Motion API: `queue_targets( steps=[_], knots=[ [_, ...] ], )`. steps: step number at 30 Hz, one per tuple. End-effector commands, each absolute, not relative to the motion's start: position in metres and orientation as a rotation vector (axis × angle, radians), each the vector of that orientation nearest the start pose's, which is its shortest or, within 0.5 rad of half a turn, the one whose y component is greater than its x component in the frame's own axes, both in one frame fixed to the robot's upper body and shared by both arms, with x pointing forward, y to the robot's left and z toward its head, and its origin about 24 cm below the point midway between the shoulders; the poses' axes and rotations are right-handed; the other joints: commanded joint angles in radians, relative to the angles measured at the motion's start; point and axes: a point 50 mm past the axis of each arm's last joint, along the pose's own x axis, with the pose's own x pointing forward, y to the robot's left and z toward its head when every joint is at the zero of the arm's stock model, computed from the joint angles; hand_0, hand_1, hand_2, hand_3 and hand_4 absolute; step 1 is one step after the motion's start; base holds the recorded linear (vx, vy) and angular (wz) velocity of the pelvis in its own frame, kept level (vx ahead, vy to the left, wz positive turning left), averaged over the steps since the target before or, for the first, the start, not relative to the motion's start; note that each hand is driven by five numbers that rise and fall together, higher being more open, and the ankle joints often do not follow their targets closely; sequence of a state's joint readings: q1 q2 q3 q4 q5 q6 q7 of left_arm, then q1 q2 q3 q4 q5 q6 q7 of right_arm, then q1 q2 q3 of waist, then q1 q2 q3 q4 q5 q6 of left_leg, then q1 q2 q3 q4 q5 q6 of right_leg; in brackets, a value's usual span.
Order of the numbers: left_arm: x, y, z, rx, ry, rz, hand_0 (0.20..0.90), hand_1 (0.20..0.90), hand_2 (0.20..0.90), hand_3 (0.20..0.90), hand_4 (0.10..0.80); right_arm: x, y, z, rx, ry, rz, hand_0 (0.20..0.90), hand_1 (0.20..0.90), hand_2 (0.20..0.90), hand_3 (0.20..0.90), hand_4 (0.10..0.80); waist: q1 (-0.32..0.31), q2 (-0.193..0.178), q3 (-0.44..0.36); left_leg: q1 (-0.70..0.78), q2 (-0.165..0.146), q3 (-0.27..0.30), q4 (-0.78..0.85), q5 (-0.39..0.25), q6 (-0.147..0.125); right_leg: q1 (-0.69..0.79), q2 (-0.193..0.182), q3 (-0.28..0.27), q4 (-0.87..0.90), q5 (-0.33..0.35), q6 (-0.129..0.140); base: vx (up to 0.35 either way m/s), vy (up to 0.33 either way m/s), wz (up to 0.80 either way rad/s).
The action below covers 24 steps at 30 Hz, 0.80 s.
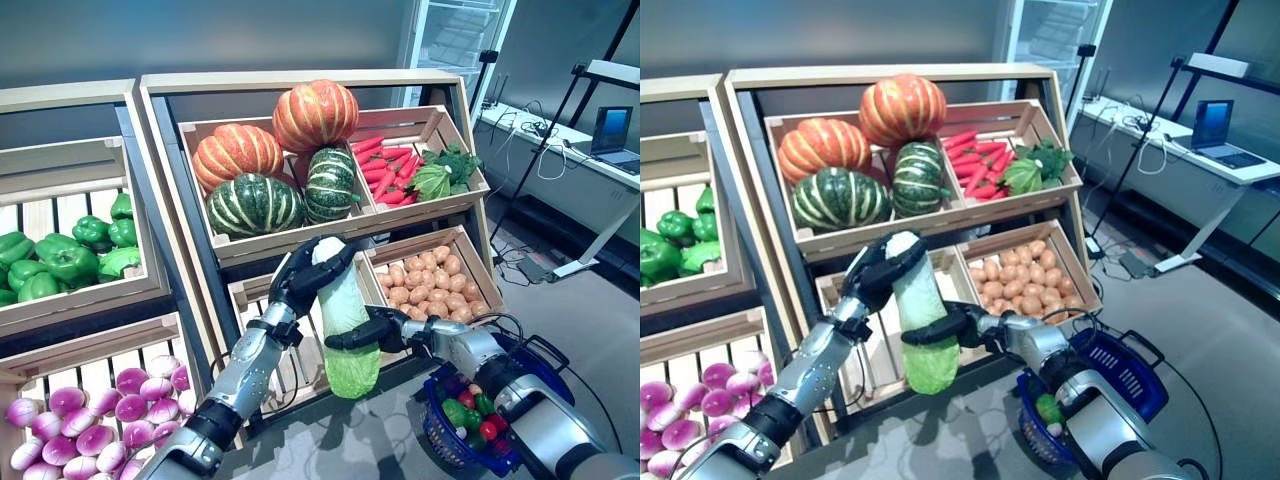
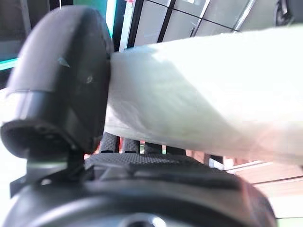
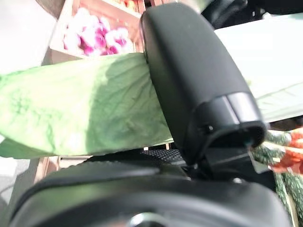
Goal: Put vegetables into the basket
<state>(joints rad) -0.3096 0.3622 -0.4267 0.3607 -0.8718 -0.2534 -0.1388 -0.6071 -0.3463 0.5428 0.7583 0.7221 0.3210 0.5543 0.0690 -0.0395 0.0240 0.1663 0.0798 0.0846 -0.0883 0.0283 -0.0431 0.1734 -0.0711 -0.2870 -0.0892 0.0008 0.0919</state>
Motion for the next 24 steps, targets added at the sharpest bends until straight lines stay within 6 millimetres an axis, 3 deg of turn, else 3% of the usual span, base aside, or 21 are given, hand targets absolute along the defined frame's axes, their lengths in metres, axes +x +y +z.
queue_targets(
  steps=[1,10,18,21,24],
  knots=[
    [0.312,0.100,0.114,-0.341,-0.318,-0.574,0.900,0.900,0.900,0.900,0.800,0.350,-0.155,0.049,0.283,0.376,0.592,0.300,0.300,0.300,0.300,0.400,-0.009,-0.003,-0.033,0.010,-0.081,0.025,0.001,-0.133,0.070,0.009,0.034,0.039,0.002,-0.057,-0.063,0.000,0.000,0.00],
    [0.308,0.188,0.095,-0.089,-0.268,-0.327,0.900,0.900,0.900,0.900,0.800,0.311,-0.246,0.020,0.288,0.354,0.281,0.300,0.300,0.300,0.300,0.400,-0.025,0.001,-0.018,0.013,-0.072,0.058,0.001,-0.135,0.069,0.006,0.035,0.046,0.002,-0.052,-0.056,0.000,-0.001,0.00],
    [0.306,0.236,0.079,0.263,-0.141,-0.126,0.900,0.900,0.900,0.900,0.800,0.299,-0.305,0.032,0.227,0.298,0.011,0.300,0.300,0.300,0.300,0.400,-0.046,0.008,0.005,0.013,-0.066,0.086,0.001,-0.132,0.066,-0.005,0.037,0.064,0.002,-0.046,-0.050,-0.006,-0.003,-0.10],
    [0.305,0.257,0.074,0.304,-0.090,-0.020,0.900,0.900,0.900,0.900,0.800,0.293,-0.327,0.037,0.197,0.292,-0.077,0.300,0.300,0.300,0.300,0.400,-0.053,0.010,0.014,0.015,-0.065,0.094,0.001,-0.132,0.064,-0.007,0.038,0.070,0.002,-0.046,-0.047,0.003,0.002,-0.14],
    [0.301,0.261,0.072,0.336,-0.075,-0.028,0.900,0.900,0.900,0.900,0.800,0.285,-0.343,0.037,0.171,0.289,-0.160,0.300,0.300,0.300,0.300,0.400,-0.055,0.010,0.023,0.018,-0.063,0.102,0.001,-0.133,0.064,-0.008,0.040,0.076,0.002,-0.044,-0.047,0.033,-0.013,-0.09]
  ],
)
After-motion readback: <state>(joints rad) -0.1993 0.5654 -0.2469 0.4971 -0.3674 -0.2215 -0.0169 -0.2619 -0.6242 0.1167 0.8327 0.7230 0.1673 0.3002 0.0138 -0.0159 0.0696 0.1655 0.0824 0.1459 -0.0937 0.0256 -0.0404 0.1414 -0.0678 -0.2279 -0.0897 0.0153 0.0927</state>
